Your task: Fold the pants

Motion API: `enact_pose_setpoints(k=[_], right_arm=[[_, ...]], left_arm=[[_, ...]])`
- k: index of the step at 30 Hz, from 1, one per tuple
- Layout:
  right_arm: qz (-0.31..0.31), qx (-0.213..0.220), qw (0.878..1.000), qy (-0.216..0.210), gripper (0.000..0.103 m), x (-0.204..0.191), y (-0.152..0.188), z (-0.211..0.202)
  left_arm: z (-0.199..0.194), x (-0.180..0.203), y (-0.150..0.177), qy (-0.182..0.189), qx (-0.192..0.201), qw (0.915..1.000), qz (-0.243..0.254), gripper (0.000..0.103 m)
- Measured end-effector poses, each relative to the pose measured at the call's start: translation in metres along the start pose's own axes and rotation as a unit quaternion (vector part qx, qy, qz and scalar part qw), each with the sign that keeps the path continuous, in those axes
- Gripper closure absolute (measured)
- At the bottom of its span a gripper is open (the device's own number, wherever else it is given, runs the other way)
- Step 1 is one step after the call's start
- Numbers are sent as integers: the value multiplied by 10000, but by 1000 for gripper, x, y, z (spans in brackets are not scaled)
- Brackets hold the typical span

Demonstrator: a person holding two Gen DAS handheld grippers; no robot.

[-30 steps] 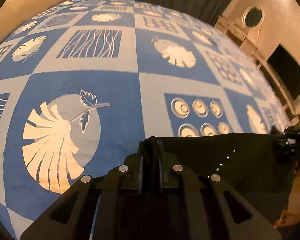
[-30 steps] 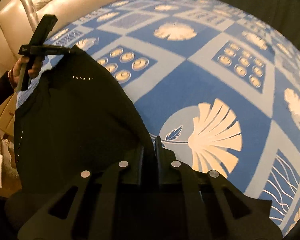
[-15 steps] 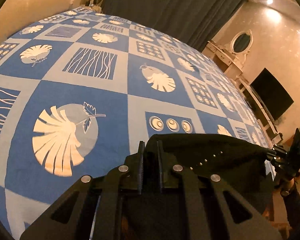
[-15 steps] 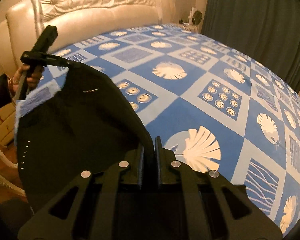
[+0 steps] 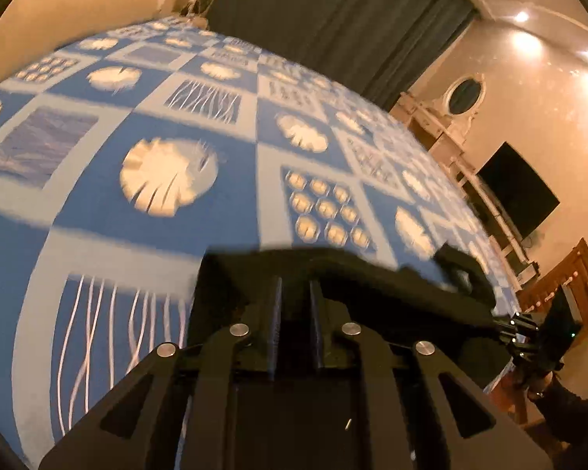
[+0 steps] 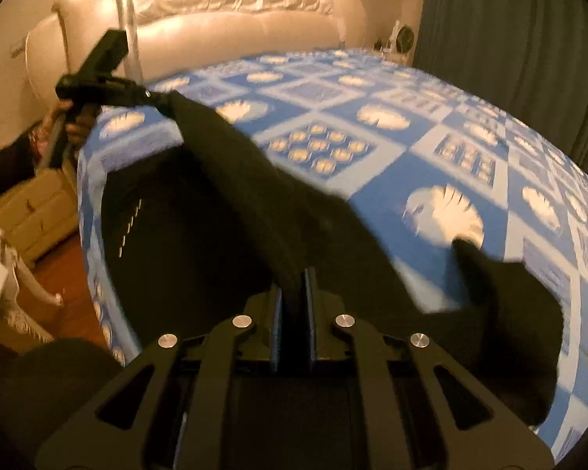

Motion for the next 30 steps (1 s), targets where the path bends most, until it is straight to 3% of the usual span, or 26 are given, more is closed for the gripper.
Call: enact_pose_setpoints(k=[8,11,13,14,16,24,30], right_arm=[[276,-434,9985,-188,91,-17,30,27],[655,-321,9966,-387,87,-12,32,19],[1053,-157,9922,-645,79,-6,33,9],[1283,-59,9882,-839,75,-3,34,4],[1721,221,9765,-1278,42,2,40,-7],[2575,493,9485,-1781,37,5,66,-18],[3458,542,9073,-2330,30,26,94,-4]], left_arm=[[14,-31,64,-396,-476,9966,-537,80],[5,-39,79,-203,-359,9941,-1002,77],[0,-36,85,29,-247,9918,-1253,77],[-1,-33,87,95,-220,9909,-1324,77],[2,-25,89,219,-219,9889,-1453,77],[28,-23,89,-112,-3,9699,-2432,77],[33,-38,85,15,383,9534,-2992,77]])
Point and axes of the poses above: each gripper's, at about its wrist camera, not at the fingertips, and z roughly the way its jaws point, x to its right, y to its underside, the point moved 2 cm from there along z, roughly the way its jaws point, and after that the axes turned 15 degrees about -x, right-handed, at the moved point
